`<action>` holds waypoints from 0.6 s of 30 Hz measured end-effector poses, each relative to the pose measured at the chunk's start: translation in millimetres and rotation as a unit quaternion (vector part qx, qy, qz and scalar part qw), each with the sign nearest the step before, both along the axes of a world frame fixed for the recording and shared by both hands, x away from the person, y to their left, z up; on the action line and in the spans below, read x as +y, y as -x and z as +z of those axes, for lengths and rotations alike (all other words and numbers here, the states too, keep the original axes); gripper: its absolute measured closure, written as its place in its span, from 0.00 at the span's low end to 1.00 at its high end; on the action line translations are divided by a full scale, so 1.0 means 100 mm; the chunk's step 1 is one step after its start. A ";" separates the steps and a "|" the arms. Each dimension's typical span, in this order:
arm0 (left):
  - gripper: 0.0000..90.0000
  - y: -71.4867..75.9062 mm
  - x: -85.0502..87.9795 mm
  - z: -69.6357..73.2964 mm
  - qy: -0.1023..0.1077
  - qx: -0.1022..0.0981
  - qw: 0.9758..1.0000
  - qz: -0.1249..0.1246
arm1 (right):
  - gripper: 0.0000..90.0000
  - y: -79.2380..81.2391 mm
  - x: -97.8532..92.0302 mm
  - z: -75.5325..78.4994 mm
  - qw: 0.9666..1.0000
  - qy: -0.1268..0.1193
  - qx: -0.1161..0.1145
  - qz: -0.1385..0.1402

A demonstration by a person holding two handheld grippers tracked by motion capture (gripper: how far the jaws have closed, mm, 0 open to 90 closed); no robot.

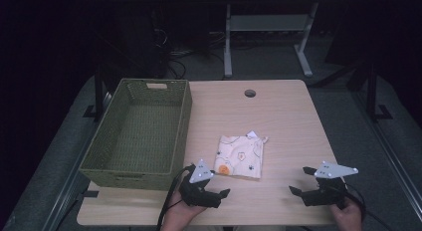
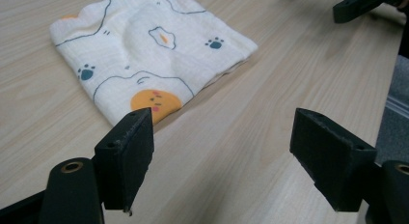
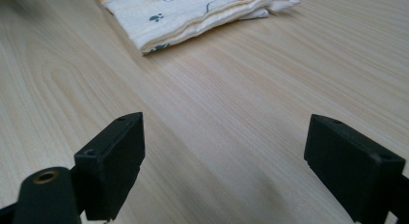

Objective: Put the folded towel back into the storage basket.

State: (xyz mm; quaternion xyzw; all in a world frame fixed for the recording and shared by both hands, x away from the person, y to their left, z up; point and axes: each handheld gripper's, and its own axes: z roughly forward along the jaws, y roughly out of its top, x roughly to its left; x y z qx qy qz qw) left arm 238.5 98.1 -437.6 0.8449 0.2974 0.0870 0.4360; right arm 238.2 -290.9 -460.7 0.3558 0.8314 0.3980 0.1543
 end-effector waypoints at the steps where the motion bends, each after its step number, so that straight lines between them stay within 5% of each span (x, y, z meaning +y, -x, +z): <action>1: 0.26 0.00 0.00 0.00 -0.001 0.000 1.000 0.000 | 0.15 0.00 0.00 0.00 1.000 0.000 0.000 0.000; 11: 0.26 -0.01 0.03 -0.01 0.000 0.004 1.000 0.005 | 0.15 0.02 -0.02 0.02 1.000 -0.004 -0.002 -0.001; 18: 0.26 -0.17 -0.07 0.02 -0.018 0.011 1.000 -0.004 | 0.15 0.03 -0.01 0.02 1.000 -0.006 -0.003 -0.005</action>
